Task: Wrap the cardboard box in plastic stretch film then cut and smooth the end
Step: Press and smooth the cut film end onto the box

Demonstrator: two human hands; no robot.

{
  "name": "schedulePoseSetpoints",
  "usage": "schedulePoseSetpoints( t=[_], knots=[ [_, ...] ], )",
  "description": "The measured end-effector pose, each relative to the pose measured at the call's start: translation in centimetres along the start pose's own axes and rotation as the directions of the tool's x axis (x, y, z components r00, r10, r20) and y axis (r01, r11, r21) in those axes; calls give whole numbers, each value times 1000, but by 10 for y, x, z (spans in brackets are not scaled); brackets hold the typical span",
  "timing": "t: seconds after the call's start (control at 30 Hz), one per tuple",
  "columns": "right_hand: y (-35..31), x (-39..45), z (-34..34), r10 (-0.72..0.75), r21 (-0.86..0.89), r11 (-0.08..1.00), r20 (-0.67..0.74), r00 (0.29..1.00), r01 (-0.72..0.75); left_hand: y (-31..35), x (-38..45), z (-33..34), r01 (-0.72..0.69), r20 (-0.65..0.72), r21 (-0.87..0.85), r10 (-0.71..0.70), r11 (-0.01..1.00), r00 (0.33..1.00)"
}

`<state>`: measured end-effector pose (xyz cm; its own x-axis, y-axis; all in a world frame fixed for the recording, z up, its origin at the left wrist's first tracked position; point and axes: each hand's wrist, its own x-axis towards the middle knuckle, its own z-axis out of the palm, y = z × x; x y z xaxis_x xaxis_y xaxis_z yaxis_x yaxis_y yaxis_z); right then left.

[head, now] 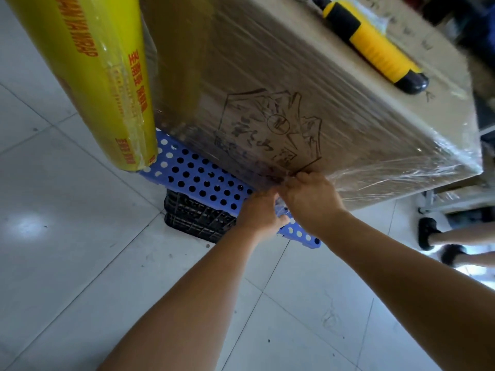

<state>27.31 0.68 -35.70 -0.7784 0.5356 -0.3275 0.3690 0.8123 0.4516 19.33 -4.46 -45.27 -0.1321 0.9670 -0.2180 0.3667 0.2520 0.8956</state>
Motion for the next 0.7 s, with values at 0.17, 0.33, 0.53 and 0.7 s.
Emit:
schedulePoseSetpoints(
  t=[0.17, 0.33, 0.53, 0.7],
  knots=[
    [6, -2, -8, 48, 163, 986, -16, 999, -45, -4, -3, -1, -18, -211, -31, 11, 999, 977],
    [9, -4, -15, 68, 319, 946, -29, 997, -55, -11, -18, -31, -39, -198, -19, 35, 999, 980],
    [10, -9, -22, 35, 160, 986, 72, 997, -46, 0, -31, -41, -61, -161, 79, 73, 995, 984],
    [12, -9, -29, 109, 223, 967, 76, 991, -124, 3, -31, -39, -44, -117, 19, 46, 999, 992]
  ],
)
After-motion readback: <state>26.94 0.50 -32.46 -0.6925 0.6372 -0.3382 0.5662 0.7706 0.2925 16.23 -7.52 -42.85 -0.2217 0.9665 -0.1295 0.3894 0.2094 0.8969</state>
